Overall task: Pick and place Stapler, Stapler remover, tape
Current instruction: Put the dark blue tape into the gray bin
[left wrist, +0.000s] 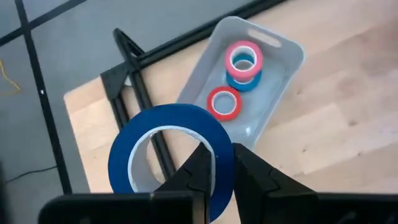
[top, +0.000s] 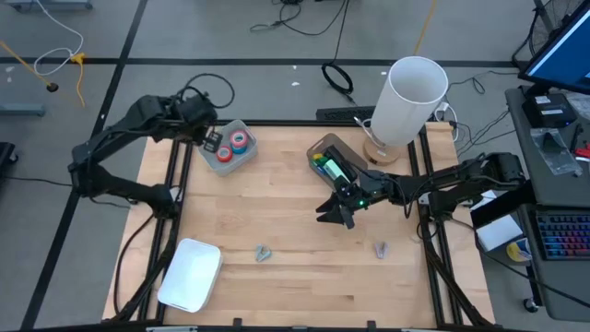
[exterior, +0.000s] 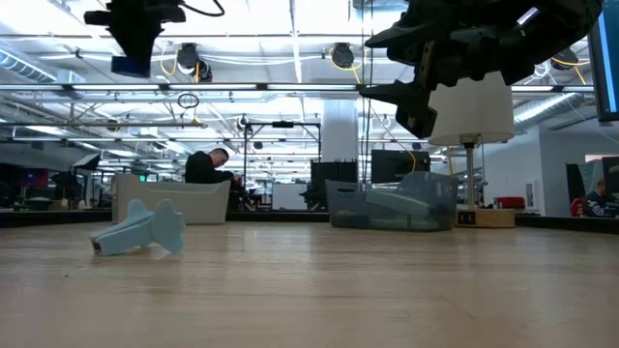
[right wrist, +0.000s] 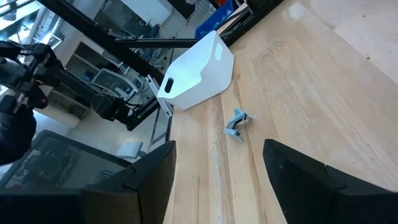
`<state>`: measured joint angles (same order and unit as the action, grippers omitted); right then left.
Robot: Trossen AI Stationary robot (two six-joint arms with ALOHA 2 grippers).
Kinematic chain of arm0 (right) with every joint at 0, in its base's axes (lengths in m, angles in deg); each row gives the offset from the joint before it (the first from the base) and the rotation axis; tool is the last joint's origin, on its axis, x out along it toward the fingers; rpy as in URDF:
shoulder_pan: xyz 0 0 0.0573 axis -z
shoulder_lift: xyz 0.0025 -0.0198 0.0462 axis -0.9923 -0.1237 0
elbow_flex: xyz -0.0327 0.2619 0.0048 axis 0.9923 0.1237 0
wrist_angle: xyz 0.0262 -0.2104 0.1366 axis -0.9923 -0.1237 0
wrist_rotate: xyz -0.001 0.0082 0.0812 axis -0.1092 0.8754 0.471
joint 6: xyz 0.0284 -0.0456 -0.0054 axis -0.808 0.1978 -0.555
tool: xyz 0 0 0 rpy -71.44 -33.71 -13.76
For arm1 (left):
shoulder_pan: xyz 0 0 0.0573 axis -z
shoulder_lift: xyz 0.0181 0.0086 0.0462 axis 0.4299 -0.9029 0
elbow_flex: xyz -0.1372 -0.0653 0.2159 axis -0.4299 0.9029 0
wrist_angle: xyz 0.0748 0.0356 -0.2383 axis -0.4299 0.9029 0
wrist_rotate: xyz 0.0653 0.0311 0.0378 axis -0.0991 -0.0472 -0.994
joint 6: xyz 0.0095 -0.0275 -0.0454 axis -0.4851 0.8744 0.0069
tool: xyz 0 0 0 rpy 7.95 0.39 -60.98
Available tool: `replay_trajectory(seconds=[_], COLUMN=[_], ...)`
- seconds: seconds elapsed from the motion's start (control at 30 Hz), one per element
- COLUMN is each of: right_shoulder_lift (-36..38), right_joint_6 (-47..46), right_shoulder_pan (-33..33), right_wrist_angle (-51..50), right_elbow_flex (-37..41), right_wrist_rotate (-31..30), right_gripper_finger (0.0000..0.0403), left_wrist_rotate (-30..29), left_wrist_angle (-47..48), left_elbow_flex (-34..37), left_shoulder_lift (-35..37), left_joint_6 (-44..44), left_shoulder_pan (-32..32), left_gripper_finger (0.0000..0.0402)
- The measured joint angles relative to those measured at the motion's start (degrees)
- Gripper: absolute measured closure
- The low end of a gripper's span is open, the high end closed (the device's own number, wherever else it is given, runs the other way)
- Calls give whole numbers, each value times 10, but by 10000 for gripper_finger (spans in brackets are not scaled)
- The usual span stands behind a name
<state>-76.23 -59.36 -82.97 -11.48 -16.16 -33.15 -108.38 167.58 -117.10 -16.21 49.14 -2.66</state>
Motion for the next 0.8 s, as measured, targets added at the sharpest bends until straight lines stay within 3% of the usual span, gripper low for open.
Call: replay_trajectory(seconds=[0.17,0.33,0.57,0.8], right_shoulder_lift=[0,0,0,0], right_joint_6=[11,13,8,-9], right_shoulder_pan=[0,0,0,0], right_wrist_angle=[0,0,0,0], right_elbow_flex=[0,0,0,0], right_wrist_rotate=[-8,-16,-16,-15], right_gripper_finger=[165,165,165,165], left_wrist_rotate=[23,73,121,173], left_wrist_angle=[-50,-139,-289,-365], left_elbow_flex=[25,109,242,291], left_shoulder_lift=[-21,-39,-68,-124], left_joint_6=[-18,-52,-98,-143], left_shoulder_pan=[17,9,-50,-123], left_gripper_finger=[366,362,365,358])
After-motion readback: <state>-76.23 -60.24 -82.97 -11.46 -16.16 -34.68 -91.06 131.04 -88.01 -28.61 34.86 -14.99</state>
